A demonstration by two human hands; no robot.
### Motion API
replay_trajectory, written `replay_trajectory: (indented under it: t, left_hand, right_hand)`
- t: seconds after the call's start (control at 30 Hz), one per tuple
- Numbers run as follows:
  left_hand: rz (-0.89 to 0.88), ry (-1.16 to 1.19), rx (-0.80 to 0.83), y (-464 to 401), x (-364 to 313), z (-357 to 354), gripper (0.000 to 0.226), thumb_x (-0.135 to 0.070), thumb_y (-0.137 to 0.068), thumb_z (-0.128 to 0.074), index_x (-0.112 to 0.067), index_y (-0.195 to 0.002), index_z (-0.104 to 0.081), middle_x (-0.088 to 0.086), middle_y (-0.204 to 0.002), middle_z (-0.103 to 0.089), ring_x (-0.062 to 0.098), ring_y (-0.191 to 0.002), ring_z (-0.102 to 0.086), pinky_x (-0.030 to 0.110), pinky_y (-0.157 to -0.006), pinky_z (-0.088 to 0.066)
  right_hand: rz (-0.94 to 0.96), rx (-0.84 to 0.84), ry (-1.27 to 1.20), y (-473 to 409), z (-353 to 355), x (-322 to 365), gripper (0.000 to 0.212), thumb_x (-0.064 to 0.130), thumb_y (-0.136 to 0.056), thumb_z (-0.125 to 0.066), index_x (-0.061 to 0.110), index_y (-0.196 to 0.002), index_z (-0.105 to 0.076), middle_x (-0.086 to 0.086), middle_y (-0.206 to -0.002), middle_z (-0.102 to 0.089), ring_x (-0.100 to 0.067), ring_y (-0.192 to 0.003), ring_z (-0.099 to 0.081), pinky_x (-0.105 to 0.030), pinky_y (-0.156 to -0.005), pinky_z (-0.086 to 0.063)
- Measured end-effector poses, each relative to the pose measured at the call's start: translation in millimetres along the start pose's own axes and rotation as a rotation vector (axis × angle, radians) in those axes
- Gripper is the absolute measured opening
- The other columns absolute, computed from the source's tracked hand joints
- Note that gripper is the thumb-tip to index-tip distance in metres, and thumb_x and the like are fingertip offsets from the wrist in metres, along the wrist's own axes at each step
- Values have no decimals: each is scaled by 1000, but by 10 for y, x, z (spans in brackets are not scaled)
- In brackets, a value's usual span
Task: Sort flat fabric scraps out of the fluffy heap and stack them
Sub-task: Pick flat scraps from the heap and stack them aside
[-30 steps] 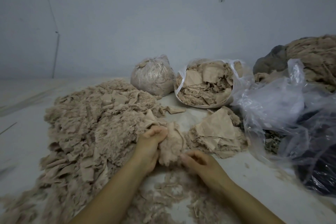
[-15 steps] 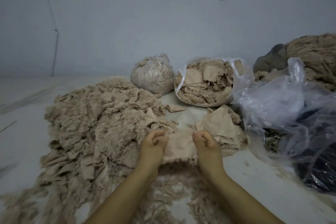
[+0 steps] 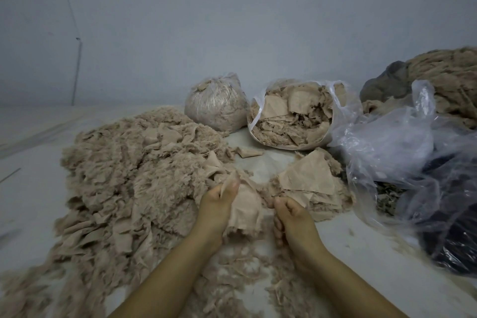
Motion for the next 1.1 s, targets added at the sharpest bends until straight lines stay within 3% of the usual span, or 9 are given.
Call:
replay_trajectory:
  t: [0.13,0.23,0.3,0.4,0.53,0.73,0.87,1.0,1.1]
  left_hand:
    - [-57,-114,27,36,-15,-80,28,-25,-96,-52,0,-93,-65,22,-87,-70,30,-76,-66,35,-66,-53]
    - [-69,-74,-65,-1,-45,-81,25,-23,-96,-52,-4,-83,-61,17,-76,-66,27,-66,-62,31,-58,-49]
    - [-77,-46,-115,-75,-114,37,23,-21,-96,-52,-3,-83,-60,17,-75,-61,24,-67,-56,32,-62,-44]
    - [-89,-133,-87,-142,-188,179,31,-22,-95,-54,7,-93,-62,23,-85,-65,28,-76,-60,39,-70,-47]
    - [-106,-220,2,-102,-112,81,37,-25,-93,-56,12,-92,-60,29,-81,-64,27,-72,-57,38,-66,-45]
    - [-111,-115,-116,-189,-50,80,19,-9,-97,-48,-9,-94,-67,3,-80,-67,8,-61,-62,18,-51,-49]
    - [-106,-129,-112,-192,20,102,21,-8,-97,-47,-10,-106,-66,0,-93,-70,10,-80,-67,22,-69,-54]
    - [-143,-274,-55,-148,22,89,28,-14,-96,-51,-14,-71,-64,-12,-51,-60,-2,-45,-52,14,-44,-39]
    - [-141,-324,49,-37,9,-5,35,-18,-93,-57,-18,-58,-61,-10,-48,-59,5,-46,-53,16,-44,-39]
  right_hand:
    - [-96,217,-57,55,-118,29,44,49,-89,-55,11,-111,-59,-13,-91,-68,-26,-71,-68,-37,-60,-58]
    - [-80,356,-1,148,-197,28,17,20,-86,-68,4,-82,-61,-4,-52,-59,-9,-39,-48,-18,-38,-38]
    - [-76,350,43,144,-129,-1,23,9,-89,-63,5,-67,-57,1,-41,-50,-6,-32,-35,-16,-35,-26]
    - [-117,348,49,128,-8,4,23,7,-89,-63,5,-66,-58,0,-43,-53,-6,-33,-39,-17,-37,-29]
    - [-133,394,38,143,-98,35,12,16,-86,-68,8,-77,-64,0,-53,-60,-8,-42,-51,-17,-40,-40]
    - [-99,449,163,155,-136,137,28,6,-91,-61,6,-63,-57,5,-42,-56,-3,-33,-45,-14,-38,-36]
    - [-134,563,337,166,-78,177,29,11,-92,-61,10,-63,-58,8,-41,-54,-2,-34,-45,-14,-39,-37]
    - [-159,590,496,138,21,215,15,20,-83,-74,13,-75,-62,5,-56,-61,-5,-44,-52,-18,-47,-42]
    - [-16,318,479,37,12,264,42,44,-71,-80,23,-100,-57,9,-83,-62,-7,-72,-59,-24,-65,-49]
Point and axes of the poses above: each hand's wrist, its own y-axis away from the middle knuckle, its own z-axis out of the back of the hand, x = y × z, the point moved 2 cm from there along -y, towards the middle knuckle
